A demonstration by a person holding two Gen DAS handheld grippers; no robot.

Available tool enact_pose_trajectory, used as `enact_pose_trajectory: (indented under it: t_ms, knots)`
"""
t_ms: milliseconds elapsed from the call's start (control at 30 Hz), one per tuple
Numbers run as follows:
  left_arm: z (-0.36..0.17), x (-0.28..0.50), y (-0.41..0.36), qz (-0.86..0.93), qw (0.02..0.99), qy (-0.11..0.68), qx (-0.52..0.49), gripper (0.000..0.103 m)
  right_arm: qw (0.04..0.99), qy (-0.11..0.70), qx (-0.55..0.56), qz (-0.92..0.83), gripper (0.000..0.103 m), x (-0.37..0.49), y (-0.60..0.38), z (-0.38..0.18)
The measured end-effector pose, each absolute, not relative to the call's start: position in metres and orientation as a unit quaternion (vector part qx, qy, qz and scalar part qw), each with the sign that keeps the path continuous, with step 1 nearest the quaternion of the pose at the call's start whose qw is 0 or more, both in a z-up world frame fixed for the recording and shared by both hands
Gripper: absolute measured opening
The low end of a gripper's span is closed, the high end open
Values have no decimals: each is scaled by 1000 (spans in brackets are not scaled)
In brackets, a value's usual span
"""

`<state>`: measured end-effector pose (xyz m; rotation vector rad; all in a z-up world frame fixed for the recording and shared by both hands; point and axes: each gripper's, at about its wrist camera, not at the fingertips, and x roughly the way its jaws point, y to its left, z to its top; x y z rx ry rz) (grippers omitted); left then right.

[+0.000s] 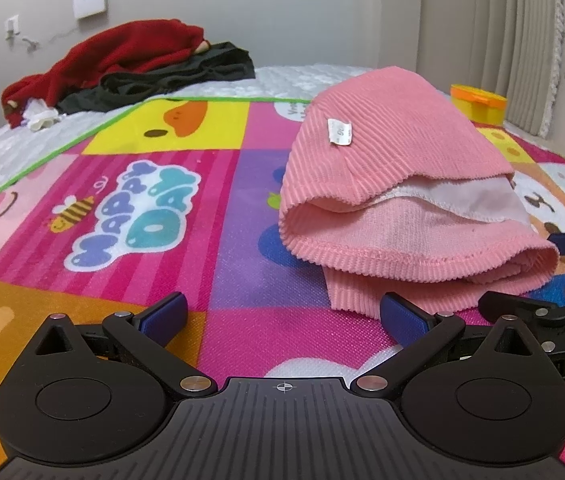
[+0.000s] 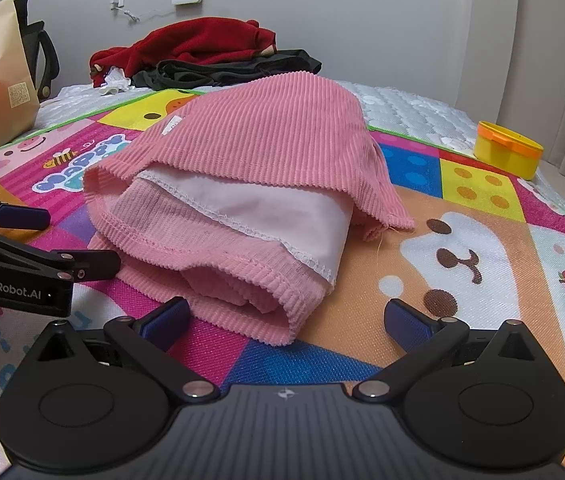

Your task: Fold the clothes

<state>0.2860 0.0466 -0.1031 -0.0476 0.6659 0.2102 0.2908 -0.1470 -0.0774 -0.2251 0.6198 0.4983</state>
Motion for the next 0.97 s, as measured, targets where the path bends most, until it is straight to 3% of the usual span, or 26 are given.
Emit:
enact_pose_trajectory:
  t_ms: [267, 967]
  knots:
    - [-95, 286, 47, 103, 925, 364, -44, 103, 916, 302, -109, 241, 103, 291, -147, -77]
    - [-96, 283, 41, 112, 925, 361, -31, 103, 916, 301, -109, 242, 103, 292, -147, -77]
